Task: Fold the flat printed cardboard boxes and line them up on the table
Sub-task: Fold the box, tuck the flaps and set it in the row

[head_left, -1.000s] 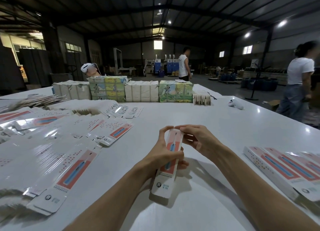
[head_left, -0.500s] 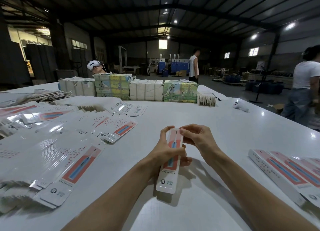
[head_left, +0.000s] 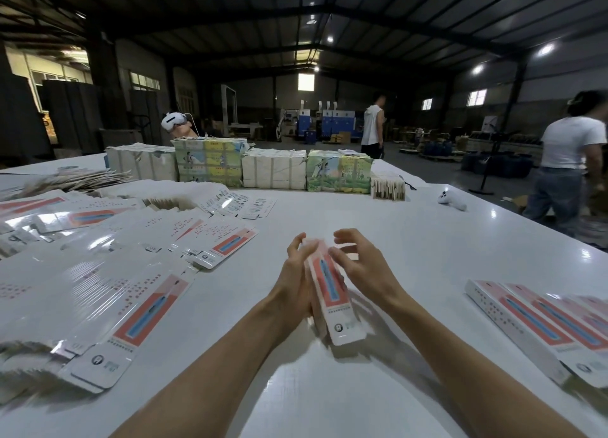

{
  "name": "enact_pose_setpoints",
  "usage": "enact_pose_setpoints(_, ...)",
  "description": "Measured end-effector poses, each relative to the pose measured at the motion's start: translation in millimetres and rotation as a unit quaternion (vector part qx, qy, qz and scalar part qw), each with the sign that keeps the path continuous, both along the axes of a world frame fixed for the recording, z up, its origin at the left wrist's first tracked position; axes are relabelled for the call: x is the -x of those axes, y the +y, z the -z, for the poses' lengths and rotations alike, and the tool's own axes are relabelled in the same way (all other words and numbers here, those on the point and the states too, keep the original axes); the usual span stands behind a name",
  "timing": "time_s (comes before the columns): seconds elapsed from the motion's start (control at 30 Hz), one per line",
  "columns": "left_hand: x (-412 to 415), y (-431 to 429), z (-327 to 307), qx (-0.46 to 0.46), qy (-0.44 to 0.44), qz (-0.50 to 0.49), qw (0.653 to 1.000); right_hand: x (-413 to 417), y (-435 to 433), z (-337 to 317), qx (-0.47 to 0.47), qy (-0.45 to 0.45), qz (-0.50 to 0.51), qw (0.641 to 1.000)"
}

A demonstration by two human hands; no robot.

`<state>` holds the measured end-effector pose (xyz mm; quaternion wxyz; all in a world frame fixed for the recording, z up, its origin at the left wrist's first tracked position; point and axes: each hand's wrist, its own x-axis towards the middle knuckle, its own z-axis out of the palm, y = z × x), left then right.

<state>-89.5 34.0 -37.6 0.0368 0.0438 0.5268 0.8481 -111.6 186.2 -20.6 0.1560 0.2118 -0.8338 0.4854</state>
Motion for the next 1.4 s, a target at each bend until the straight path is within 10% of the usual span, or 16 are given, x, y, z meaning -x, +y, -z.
enact_pose_setpoints(0.2, -7, -12, -6, -0.118, -0.054, -0.006, 0.992, -20, -16, 2, -0.258, 0.051, -0.055, 0.963)
enact_pose_setpoints(0.8, -10, -5, -4, -0.061, 0.001, 0.118, 0.991, -51, 15, -4, -0.324, 0.077, 0.053, 0.941)
enact_pose_setpoints(1.1, -4, -7, 5, 0.062, 0.041, 0.046, 0.996, -77, 133, 15, -0.495, -0.092, 0.286, 0.815)
enact_pose_setpoints(1.4, -1, -11, 10, 0.111, 0.068, 0.07, 0.989, -94, 172, 25, -0.506, -0.1, 0.365, 0.775)
